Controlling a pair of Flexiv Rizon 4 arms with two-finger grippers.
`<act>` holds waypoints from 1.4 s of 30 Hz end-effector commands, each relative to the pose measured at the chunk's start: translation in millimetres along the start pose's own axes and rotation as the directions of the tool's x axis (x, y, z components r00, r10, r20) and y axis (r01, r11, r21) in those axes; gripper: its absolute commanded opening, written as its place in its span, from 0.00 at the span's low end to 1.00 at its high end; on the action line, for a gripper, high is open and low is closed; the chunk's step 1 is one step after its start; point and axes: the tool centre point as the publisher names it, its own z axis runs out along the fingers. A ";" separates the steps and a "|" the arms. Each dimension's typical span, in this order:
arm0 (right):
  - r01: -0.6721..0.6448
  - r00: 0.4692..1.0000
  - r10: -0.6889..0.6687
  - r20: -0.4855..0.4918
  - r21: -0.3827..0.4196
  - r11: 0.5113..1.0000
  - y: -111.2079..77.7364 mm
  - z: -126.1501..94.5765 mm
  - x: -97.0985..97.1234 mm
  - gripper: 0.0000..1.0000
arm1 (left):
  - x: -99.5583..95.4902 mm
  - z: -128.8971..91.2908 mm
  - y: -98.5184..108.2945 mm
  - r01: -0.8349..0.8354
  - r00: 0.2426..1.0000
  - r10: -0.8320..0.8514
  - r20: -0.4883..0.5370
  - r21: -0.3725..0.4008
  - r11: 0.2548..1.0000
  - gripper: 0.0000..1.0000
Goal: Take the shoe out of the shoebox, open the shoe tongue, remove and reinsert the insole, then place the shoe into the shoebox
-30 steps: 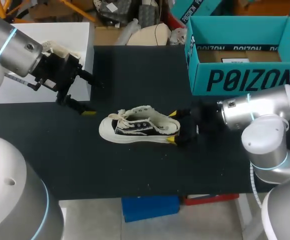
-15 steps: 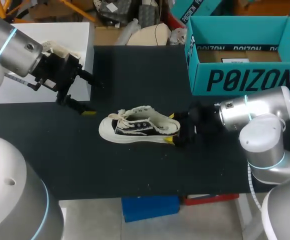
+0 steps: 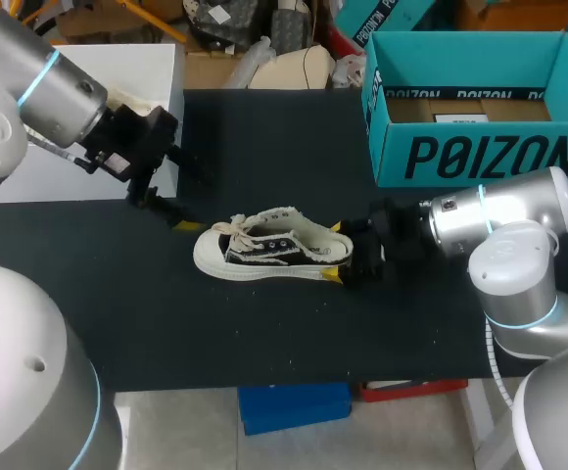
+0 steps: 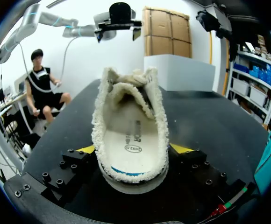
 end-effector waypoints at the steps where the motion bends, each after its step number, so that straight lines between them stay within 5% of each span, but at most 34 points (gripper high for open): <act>1: -0.001 1.000 0.001 0.001 0.000 1.000 -2.1 3.2 -1.2 0.00 | -6.3 18.5 -6.9 0.273 0.961 -0.275 0.040 -0.322 0.906 1.00; 3: -0.001 1.000 0.001 0.001 0.000 1.000 -2.1 3.2 -1.2 0.00 | 2.4 21.3 -10.6 0.183 0.978 -0.206 -0.021 -0.379 0.907 1.00; 18: -0.001 1.000 0.001 0.001 0.000 1.000 -2.1 3.2 -1.2 0.00 | 2.4 21.3 -10.6 0.183 0.978 -0.206 -0.021 -0.379 0.907 1.00; 21: -0.001 1.000 0.001 0.001 0.000 1.000 -2.1 3.2 -1.2 0.00 | -9.7 26.0 -17.0 0.464 0.885 -0.444 0.140 -0.344 0.816 1.00; 25: -0.001 1.000 0.001 0.001 0.000 1.000 -2.1 3.2 -1.2 0.00 | -24.4 41.3 -14.3 0.800 0.600 -0.676 0.428 -0.292 0.524 1.00; 30: -0.001 1.000 0.001 0.001 0.000 1.000 -2.1 3.2 -1.2 0.00 | -24.3 50.3 -13.6 0.913 0.405 -0.757 0.512 -0.186 0.362 1.00; 34: -0.001 1.000 0.001 0.001 0.000 1.000 -2.1 3.2 -1.2 0.00 | -29.8 47.0 -7.0 0.992 0.122 -0.824 0.553 -0.055 0.110 1.00; 42: -0.001 1.000 0.001 0.001 0.000 1.000 -2.1 3.2 -1.2 0.00 | -29.8 44.8 -7.1 0.993 0.116 -0.821 0.559 -0.043 0.111 1.00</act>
